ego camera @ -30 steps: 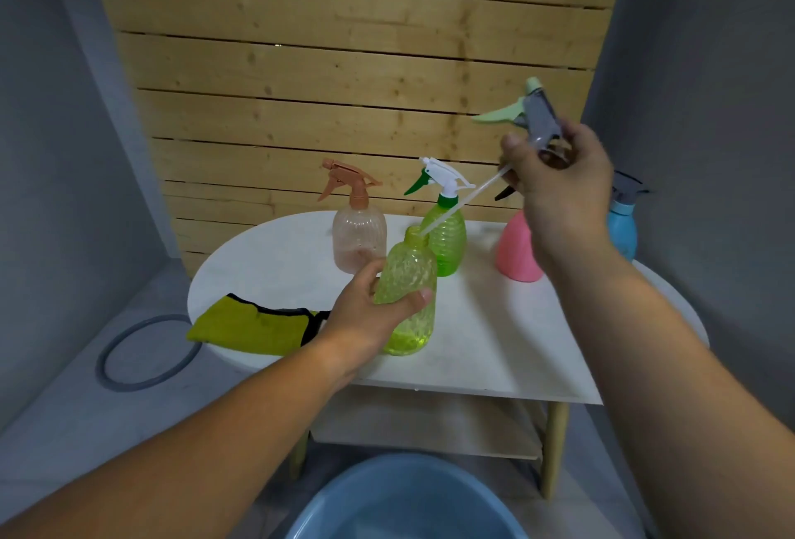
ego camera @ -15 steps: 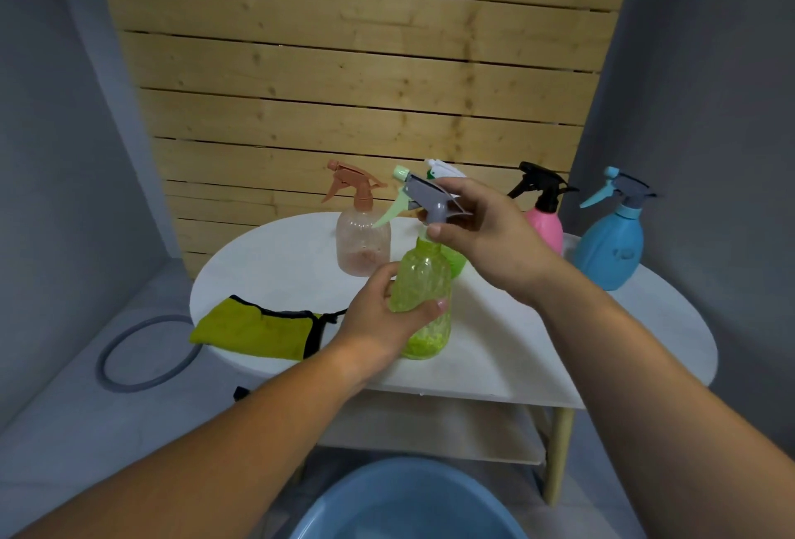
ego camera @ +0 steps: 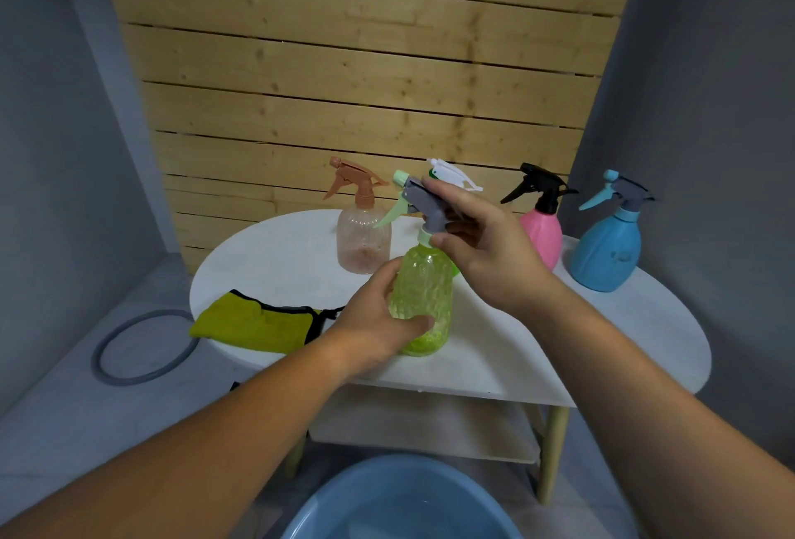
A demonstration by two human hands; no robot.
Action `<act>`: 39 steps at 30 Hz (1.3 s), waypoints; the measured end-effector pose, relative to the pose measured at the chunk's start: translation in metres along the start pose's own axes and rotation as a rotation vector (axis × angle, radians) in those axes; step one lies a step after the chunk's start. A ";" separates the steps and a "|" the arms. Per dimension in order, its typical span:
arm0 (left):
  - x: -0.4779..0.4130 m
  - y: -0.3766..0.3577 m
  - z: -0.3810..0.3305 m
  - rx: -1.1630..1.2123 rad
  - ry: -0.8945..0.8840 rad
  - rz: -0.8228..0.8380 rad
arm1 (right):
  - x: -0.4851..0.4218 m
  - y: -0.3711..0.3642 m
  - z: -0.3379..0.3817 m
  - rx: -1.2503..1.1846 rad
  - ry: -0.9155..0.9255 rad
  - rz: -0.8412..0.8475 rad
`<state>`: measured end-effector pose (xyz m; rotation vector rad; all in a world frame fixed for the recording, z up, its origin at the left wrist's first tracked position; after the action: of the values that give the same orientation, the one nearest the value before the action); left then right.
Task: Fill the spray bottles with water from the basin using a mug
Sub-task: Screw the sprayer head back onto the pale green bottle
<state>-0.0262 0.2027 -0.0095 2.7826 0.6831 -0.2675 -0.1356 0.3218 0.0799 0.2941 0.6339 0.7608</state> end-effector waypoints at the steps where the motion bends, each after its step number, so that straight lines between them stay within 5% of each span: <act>1: 0.000 0.000 0.000 -0.002 -0.008 -0.005 | 0.001 -0.001 -0.001 0.014 0.017 -0.014; 13: -0.006 -0.003 -0.005 0.037 -0.021 0.015 | -0.004 0.000 -0.010 -0.081 -0.027 -0.023; 19: -0.011 -0.006 0.001 -0.138 -0.059 -0.090 | -0.005 0.001 -0.012 -0.169 -0.051 -0.007; 23: -0.013 -0.010 0.004 -0.006 -0.037 0.018 | -0.002 0.000 -0.013 -0.191 -0.050 -0.027; 30: -0.011 -0.015 -0.005 -0.325 -0.074 -0.156 | 0.001 -0.007 -0.014 -0.209 -0.015 -0.110; 34: -0.013 -0.014 -0.009 -0.024 -0.007 0.011 | 0.000 -0.006 -0.016 -0.236 -0.022 -0.091; 39: -0.015 -0.006 -0.012 -0.240 -0.088 -0.087 | 0.001 -0.003 -0.012 -0.236 -0.029 -0.065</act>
<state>-0.0408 0.2046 0.0042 2.5030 0.7617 -0.3016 -0.1409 0.3202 0.0688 0.0670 0.5178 0.7590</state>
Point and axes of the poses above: each hand's wrist, its own x-axis away from the middle knuckle, its own y-axis out of the back of the hand, z = x × y, the point moved 1 cm from there along -x, towards the middle knuckle, and after that the axes turned 8 degrees about -y, right-handed, at the moved point
